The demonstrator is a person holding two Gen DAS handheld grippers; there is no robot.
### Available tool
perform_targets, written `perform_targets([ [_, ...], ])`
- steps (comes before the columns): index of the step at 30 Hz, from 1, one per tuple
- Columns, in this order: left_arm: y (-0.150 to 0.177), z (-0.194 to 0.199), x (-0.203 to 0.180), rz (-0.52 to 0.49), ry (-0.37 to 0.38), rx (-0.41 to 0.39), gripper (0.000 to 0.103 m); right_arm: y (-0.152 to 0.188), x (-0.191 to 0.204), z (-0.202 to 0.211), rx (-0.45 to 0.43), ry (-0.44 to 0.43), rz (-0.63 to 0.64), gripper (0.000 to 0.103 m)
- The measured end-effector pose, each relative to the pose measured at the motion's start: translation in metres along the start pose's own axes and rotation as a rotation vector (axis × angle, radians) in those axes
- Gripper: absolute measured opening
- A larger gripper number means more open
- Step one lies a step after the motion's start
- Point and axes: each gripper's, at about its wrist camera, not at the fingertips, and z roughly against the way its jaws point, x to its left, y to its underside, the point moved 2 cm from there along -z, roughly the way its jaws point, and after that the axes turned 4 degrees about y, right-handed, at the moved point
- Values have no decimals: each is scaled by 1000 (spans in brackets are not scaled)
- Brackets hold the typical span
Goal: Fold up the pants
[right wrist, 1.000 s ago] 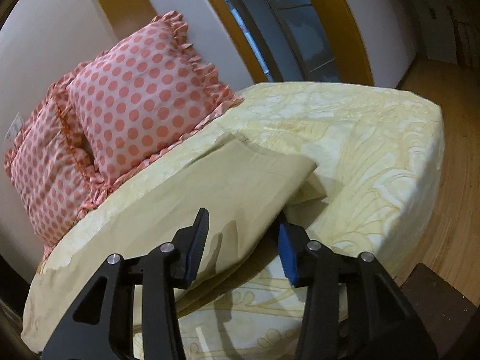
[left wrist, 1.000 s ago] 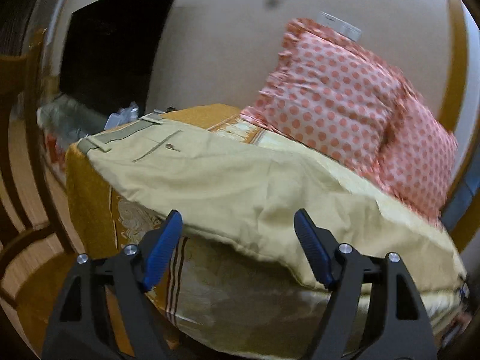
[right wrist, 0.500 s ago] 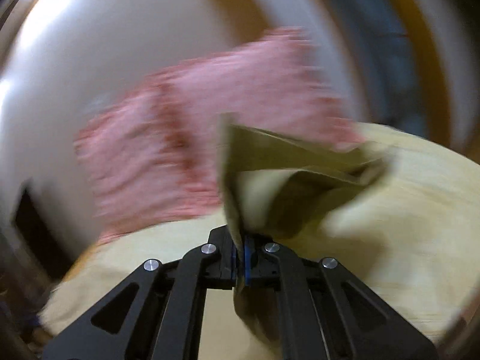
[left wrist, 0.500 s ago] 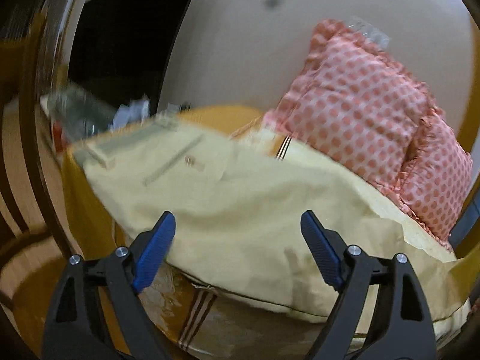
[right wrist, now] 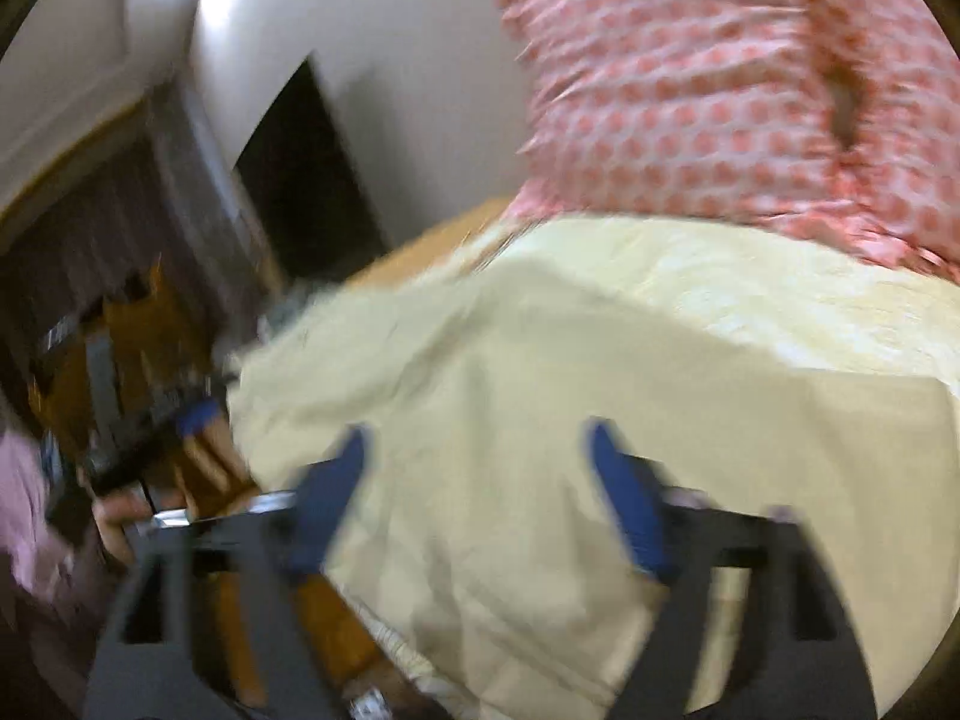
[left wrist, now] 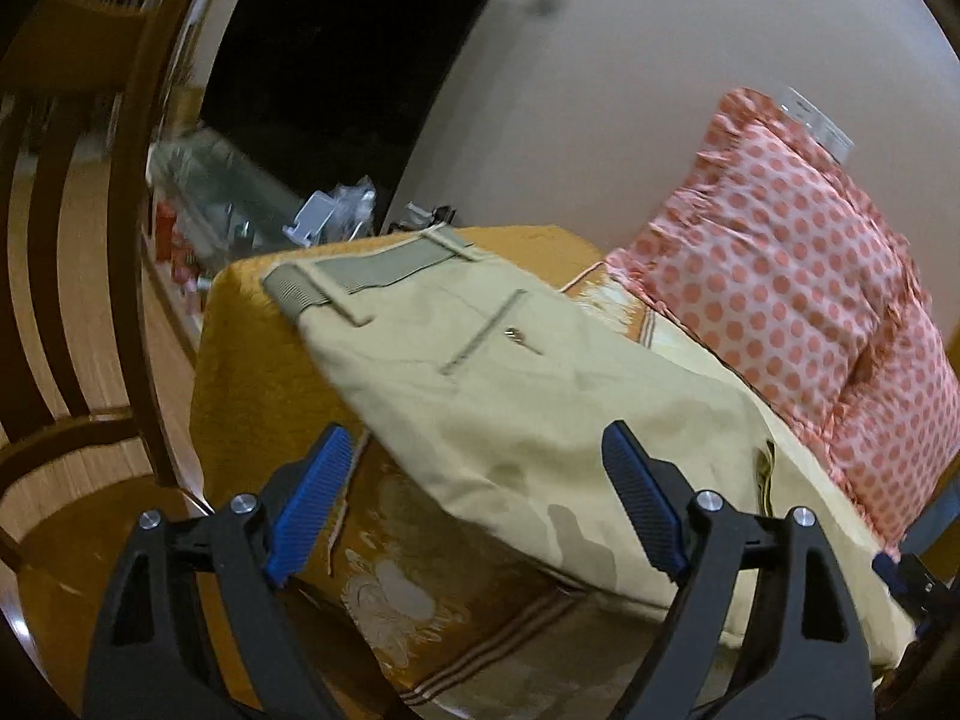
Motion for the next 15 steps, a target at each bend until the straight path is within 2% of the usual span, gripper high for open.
perform_targets([
  [1,-1,-3,4,17,0,7,84,-4,-7,3,-11,3,-21,82],
  [3,-2,-11,13,65,1,25,84,-6,-17,4,-40,106,-25,73],
  [4,-2,-14,16,83,4,33,84,-8,-20,-1,-21,201,3,70],
  [5,-2,-17,17,95,8,40,84,-6,-23,-8,15,257,23,70],
  [6,-2,-20,17,96,6,45,83,-5,-25,-17,57,277,25,70],
  [10,-2,-25,13,87,2,53,82,7,-27,-34,127,258,-8,71],
  [15,-5,-25,-2,92,-42,83,83,12,-27,-34,125,235,-20,72],
])
